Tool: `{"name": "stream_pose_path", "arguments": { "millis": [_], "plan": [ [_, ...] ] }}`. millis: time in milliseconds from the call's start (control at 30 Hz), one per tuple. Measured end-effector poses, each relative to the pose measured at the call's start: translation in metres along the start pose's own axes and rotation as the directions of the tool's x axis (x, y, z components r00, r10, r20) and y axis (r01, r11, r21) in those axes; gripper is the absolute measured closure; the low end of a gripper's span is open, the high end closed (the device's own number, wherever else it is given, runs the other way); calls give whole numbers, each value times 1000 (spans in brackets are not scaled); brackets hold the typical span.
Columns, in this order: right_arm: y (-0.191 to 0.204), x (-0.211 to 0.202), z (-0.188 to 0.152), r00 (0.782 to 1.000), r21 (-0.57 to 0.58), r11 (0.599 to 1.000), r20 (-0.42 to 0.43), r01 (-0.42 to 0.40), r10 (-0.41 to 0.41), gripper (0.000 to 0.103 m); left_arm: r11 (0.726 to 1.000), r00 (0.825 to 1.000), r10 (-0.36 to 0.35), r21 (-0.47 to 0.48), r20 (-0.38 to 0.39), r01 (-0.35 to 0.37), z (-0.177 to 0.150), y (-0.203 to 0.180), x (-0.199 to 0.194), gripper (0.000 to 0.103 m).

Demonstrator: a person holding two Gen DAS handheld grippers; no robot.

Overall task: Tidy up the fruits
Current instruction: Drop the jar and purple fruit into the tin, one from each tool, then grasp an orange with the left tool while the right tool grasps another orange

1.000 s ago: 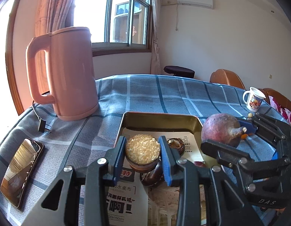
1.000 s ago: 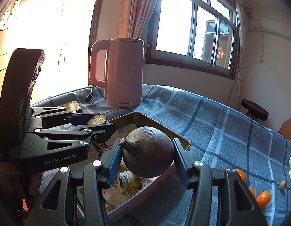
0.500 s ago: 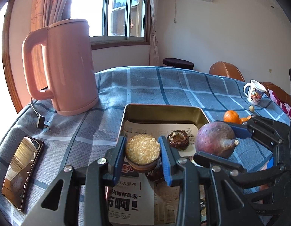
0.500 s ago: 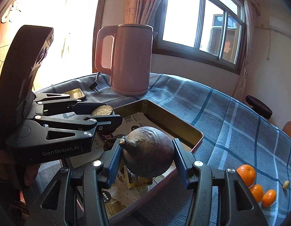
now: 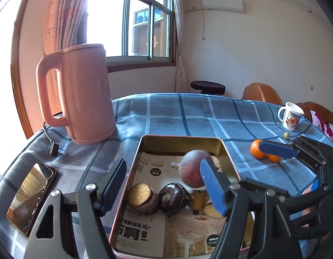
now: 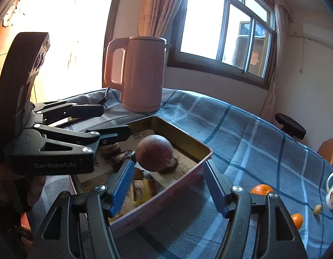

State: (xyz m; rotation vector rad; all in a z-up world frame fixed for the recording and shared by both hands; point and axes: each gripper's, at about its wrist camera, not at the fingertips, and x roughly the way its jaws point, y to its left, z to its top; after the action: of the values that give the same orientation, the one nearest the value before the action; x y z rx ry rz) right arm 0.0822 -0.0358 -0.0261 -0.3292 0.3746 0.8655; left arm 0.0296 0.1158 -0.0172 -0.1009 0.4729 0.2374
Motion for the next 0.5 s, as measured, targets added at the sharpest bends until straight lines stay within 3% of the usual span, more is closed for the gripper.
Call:
{"name": "stream_pose_path", "arguments": {
  "millis": [133,267,367,500],
  "plan": [
    [-44,-28,-8,994,48,993,11,107,-108,35,999,998,-42,6,39,42,7,-25,-6,21],
    [-98,-36,-22,970,125,962,-44,242,-238,35,994,994,-103,43,42,101,13,-62,-5,17],
    [-131,-31,-33,963,201,943,-98,265,-250,35,989,989,-138,64,46,134,17,-90,0,14],
    [-142,-17,-43,951,186,939,-162,290,-262,36,981,986,-170,101,7,168,17,-121,14,10]
  ]
}}
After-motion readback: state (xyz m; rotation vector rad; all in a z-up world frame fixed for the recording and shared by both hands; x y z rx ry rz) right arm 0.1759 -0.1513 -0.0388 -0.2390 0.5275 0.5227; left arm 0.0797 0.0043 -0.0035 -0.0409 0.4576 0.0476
